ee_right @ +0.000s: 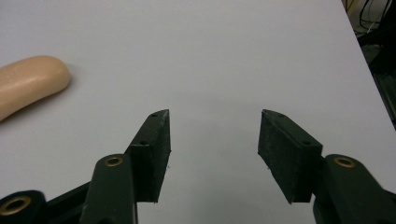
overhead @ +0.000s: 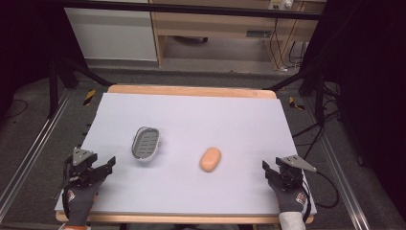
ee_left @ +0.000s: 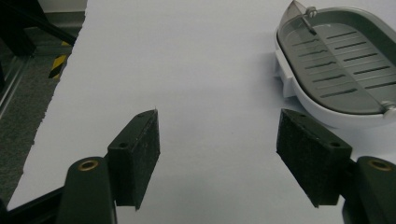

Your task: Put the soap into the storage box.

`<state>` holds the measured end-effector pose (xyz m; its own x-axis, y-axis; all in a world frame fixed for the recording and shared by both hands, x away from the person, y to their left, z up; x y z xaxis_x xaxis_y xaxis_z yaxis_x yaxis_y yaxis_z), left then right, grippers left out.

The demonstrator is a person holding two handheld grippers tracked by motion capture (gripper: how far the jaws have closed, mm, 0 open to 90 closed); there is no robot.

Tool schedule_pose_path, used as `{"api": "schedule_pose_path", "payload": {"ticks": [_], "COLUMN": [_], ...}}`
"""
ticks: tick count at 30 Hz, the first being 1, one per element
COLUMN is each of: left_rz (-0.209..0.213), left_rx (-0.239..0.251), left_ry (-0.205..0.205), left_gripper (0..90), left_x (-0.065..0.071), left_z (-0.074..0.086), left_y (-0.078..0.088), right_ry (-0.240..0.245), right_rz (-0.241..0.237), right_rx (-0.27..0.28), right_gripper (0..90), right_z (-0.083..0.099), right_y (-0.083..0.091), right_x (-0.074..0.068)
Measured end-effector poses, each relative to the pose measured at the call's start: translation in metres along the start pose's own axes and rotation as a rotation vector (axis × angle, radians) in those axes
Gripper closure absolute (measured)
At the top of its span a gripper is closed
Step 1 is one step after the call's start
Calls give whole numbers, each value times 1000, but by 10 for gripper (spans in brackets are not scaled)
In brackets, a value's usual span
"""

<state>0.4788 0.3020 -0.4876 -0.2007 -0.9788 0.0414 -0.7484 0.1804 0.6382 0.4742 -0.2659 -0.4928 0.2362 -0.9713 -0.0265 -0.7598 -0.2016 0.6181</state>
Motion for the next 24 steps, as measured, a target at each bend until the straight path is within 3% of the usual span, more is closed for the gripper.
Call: {"api": "schedule_pose_path", "payload": {"ticks": [4, 12, 24], "left_rz": [10, 25, 72], "left_rx": [4, 4, 10], "left_ry": [5, -16, -26], "left_gripper": [290, 271, 246], "left_x": [1, 7, 17], "left_z": [-1, -4, -16], "left_y": [2, 5, 12], "right_ry": [-2, 28, 38], "right_rz": [-1, 46, 49], "right_rx": [-5, -35, -38], "right_gripper": [425, 406, 383], "right_z": [0, 4, 5], "right_y": [0, -2, -2], "right_x": [-3, -6, -9]}}
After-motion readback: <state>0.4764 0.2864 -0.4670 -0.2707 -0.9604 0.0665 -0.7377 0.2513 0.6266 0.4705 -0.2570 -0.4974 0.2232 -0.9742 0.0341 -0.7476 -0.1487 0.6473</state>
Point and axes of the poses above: each handheld gripper's, and its own axes: y roughly backward along the jaws, z roughly out of its underside, x roughly to its right, the point moved 6 cm from there along -y, roughly forward along the jaws, and after that the axes turned 6 degrees about -x, right-handed, at the moved point
